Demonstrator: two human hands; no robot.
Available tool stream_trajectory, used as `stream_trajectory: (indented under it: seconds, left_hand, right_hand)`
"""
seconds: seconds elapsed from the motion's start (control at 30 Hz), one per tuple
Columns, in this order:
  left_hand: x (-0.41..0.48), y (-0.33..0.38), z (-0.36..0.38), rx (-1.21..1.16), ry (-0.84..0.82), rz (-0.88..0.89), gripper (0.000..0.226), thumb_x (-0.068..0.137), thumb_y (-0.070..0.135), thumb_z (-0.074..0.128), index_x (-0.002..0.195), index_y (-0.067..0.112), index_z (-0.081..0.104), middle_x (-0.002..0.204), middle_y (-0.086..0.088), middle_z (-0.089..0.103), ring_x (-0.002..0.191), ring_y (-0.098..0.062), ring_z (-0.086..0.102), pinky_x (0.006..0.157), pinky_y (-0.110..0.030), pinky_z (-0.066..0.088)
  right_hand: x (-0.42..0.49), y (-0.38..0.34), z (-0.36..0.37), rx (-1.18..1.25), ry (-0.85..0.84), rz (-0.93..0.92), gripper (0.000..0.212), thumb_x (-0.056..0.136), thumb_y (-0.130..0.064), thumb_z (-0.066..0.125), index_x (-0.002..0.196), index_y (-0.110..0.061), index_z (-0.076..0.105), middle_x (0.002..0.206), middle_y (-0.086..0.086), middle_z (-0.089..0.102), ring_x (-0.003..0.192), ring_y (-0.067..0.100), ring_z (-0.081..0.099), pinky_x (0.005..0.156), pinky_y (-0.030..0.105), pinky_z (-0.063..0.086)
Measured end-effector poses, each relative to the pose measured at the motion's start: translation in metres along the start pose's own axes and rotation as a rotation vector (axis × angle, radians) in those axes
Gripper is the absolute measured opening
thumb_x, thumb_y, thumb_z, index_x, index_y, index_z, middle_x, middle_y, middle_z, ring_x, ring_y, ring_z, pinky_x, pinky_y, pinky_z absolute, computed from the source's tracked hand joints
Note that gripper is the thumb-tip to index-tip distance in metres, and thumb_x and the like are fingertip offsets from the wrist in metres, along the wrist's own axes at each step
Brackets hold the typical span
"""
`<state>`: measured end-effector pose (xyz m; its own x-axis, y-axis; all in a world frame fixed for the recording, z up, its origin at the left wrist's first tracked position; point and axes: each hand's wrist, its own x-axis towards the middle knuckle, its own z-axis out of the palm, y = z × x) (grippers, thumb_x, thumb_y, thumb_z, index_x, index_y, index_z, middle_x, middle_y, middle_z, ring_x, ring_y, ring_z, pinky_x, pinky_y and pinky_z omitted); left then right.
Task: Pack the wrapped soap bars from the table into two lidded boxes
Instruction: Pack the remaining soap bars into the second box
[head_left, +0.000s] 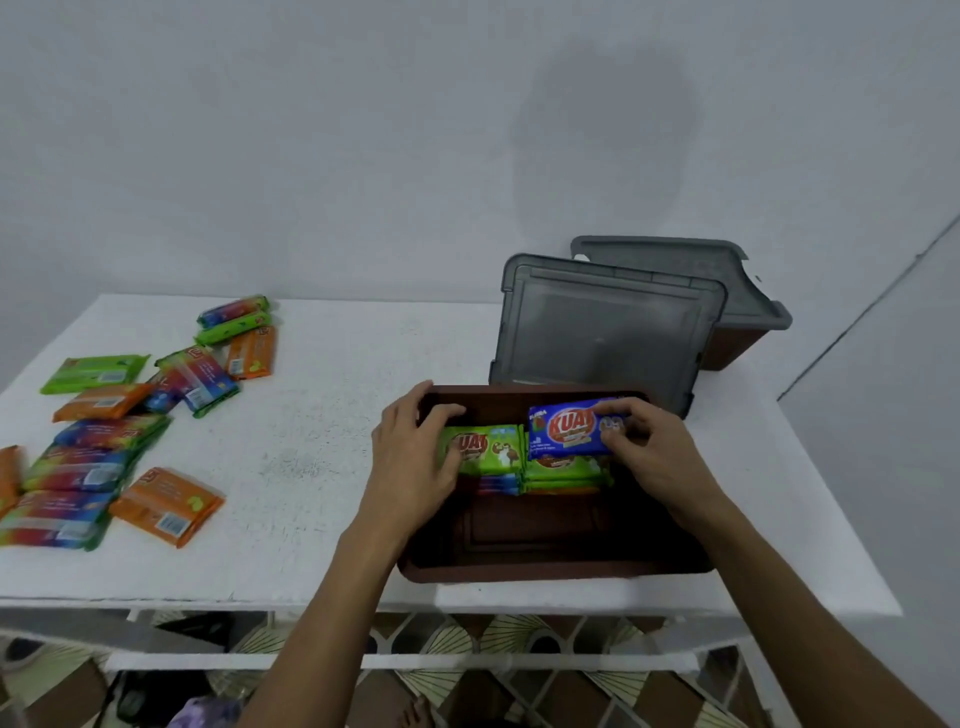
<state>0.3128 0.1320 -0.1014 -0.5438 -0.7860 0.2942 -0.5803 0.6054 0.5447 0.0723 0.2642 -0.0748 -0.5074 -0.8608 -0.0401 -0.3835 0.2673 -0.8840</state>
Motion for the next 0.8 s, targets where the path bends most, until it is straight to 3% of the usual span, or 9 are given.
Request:
stream_trajectory:
  seconds: [0.2,0.33,0.47,0.53,0.63,0.8]
  left_hand:
    - [-0.013,-0.001,-0.001,-0.025,0.119,-0.113,0.028,0.088,0.017,0.062,0.116,0.020,0.063,0.131,-0.005,0.046,0.120,-0.024,0.041,0.096,-0.045,0.047]
    - [-0.019,-0.002,-0.003,-0.080,0.105,-0.142,0.025,0.090,0.019,0.060,0.115,0.019,0.063,0.131,-0.003,0.046,0.115,-0.020,0.049,0.096,-0.041,0.048]
    - [-0.032,-0.009,-0.010,-0.125,0.084,-0.092,0.026,0.093,0.021,0.057,0.118,0.021,0.062,0.138,0.001,0.044,0.123,-0.014,0.042,0.101,-0.033,0.042]
    - [-0.042,-0.021,-0.018,-0.136,0.103,-0.101,0.026,0.096,0.023,0.054,0.120,0.024,0.061,0.140,0.003,0.043,0.126,-0.012,0.039,0.101,-0.029,0.038]
    - [-0.059,-0.056,-0.037,-0.099,0.149,-0.158,0.024,0.097,0.025,0.052,0.120,0.026,0.062,0.139,0.002,0.046,0.126,-0.012,0.040,0.101,-0.028,0.035]
    - [-0.090,-0.142,-0.086,0.027,0.214,-0.329,0.023,0.094,0.021,0.056,0.115,0.020,0.065,0.132,-0.005,0.053,0.123,-0.021,0.047,0.096,-0.037,0.042]
  right_hand:
    - [0.007,0.019,0.024,-0.317,-0.012,-0.001,0.024,0.097,-0.021,0.056,0.121,-0.018,0.060,0.123,0.008,0.061,0.103,0.014,0.057,0.063,0.011,0.046]
    - [0.011,0.018,0.031,-0.618,-0.047,-0.028,0.033,0.096,-0.026,0.056,0.127,-0.016,0.057,0.119,0.015,0.060,0.101,0.025,0.059,0.074,0.026,0.047]
    - [0.007,0.002,0.043,-0.859,-0.024,-0.015,0.042,0.096,-0.038,0.051,0.134,-0.022,0.049,0.124,0.019,0.050,0.110,0.036,0.051,0.084,0.039,0.047]
    - [0.001,-0.017,0.057,-0.838,0.018,-0.062,0.047,0.095,-0.040,0.052,0.137,-0.022,0.047,0.134,0.020,0.044,0.117,0.039,0.046,0.091,0.044,0.046]
    - [-0.007,-0.053,0.095,-0.628,0.070,-0.280,0.043,0.093,-0.035,0.058,0.133,-0.018,0.054,0.134,0.015,0.047,0.118,0.036,0.048,0.098,0.043,0.042]
    - [-0.020,-0.106,0.188,-0.480,0.000,-0.532,0.039,0.095,-0.037,0.055,0.130,-0.020,0.056,0.135,0.009,0.050,0.122,0.027,0.047,0.101,0.041,0.044]
